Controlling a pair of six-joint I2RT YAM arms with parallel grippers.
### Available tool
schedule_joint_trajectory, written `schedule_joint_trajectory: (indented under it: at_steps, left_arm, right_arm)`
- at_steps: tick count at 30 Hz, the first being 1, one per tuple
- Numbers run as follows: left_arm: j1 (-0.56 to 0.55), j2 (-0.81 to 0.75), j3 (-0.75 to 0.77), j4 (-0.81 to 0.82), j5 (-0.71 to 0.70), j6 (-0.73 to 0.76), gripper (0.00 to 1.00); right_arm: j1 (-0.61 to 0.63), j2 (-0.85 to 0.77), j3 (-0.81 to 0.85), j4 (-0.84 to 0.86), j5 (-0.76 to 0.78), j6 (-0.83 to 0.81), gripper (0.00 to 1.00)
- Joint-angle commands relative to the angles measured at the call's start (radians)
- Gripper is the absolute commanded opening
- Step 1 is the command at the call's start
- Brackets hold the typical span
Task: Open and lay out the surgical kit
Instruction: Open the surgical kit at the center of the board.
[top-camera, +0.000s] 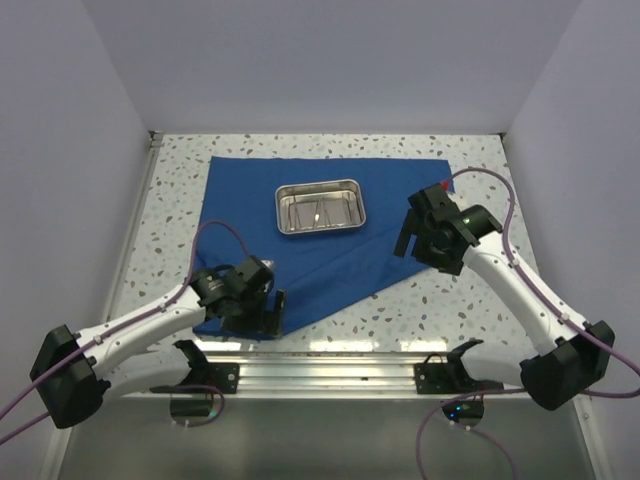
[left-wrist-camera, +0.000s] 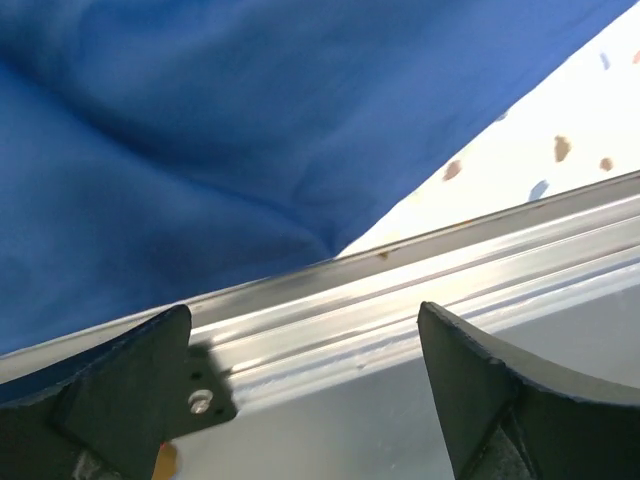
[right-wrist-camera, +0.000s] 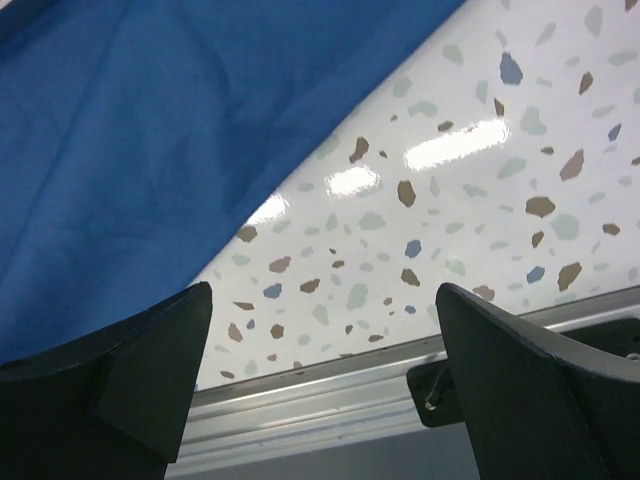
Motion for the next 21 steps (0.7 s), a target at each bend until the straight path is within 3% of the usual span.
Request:
schedule_joint_trajectory:
  at_steps: [1, 7, 12, 21]
  left_arm:
    - [-0.004, 0.016, 0.039, -0.094, 0.004, 0.036, 1.0]
    - [-0.004, 0.14, 0.26, 0.021, 0.012, 0.1, 1.0]
    - [-0.004, 0.256, 0.401, 0.042, 0.015, 0.141, 1.0]
    - [-0.004, 0.243, 0.389, 0.025, 0.009, 0.212, 1.0]
  right_arm:
    - [0.002, -0.061, -0.085, -0.033, -0.057, 0.072, 0.99]
    - [0.001, -0.065, -0.344, 0.175, -0.101, 0.129, 0.99]
    - [-0.024, -0.087, -0.467, 0.408, -0.08, 0.156, 0.99]
    - [-0.192, -0.013, -0.554, 0.694, -0.04, 0.201, 0.97]
